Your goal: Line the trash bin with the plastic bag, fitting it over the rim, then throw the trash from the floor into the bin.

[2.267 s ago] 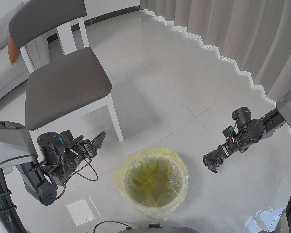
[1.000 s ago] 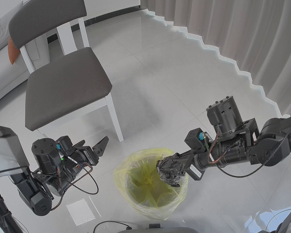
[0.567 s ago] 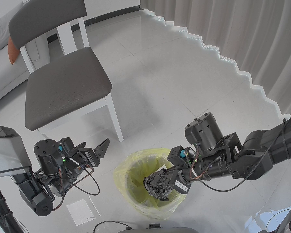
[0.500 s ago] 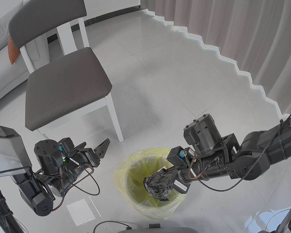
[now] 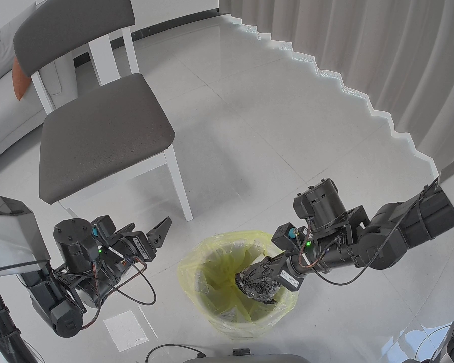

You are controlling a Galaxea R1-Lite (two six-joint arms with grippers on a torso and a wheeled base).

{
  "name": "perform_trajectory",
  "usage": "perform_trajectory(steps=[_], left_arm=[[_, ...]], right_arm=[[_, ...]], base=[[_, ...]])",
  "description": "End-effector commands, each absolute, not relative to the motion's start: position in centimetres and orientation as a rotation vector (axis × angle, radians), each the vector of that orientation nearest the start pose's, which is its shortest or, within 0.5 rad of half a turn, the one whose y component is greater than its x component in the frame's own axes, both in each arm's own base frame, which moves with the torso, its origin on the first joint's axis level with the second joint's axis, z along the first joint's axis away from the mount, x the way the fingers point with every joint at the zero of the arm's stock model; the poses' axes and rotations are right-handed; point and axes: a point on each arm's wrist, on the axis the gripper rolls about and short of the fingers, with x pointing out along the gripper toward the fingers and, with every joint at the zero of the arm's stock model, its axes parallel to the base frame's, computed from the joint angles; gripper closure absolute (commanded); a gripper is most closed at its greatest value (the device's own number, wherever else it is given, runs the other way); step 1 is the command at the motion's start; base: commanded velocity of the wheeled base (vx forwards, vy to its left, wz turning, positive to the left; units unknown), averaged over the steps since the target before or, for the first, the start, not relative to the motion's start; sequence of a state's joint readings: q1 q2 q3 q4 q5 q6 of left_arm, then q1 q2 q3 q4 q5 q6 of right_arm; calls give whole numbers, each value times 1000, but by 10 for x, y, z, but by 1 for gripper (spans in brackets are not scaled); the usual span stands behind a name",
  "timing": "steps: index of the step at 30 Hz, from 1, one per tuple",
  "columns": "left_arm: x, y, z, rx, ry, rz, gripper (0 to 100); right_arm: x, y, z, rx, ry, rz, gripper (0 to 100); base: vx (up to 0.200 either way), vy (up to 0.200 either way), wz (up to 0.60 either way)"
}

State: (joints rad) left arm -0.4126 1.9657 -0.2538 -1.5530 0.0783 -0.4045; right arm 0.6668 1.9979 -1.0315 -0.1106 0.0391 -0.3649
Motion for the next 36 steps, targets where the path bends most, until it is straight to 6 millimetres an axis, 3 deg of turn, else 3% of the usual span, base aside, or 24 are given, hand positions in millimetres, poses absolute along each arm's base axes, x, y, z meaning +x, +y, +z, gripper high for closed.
perform_trajectory(steps=[1, 8, 13, 22, 30, 36], left_arm=[[246, -106, 78, -365, 207, -299, 0], [244, -105, 78, -366, 208, -297, 0], [244, -104, 78, -365, 211, -294, 0], [241, -102, 81, -367, 196, -277, 0], [242, -104, 82, -365, 187, -257, 0], [240, -104, 81, -363, 190, -252, 0]], right_arm=[[277, 223, 94, -601, 701, 820, 100], [275, 252, 91, -620, 670, 879, 100], [280, 265, 72, -635, 702, 892, 100], [286, 273, 42, -660, 763, 902, 100], [308, 285, 11, -660, 793, 891, 100], [327, 277, -16, -649, 846, 851, 100]], base=[[0, 0, 0], [0, 0, 0], [0, 0, 0], [0, 0, 0], [0, 0, 0], [0, 0, 0]])
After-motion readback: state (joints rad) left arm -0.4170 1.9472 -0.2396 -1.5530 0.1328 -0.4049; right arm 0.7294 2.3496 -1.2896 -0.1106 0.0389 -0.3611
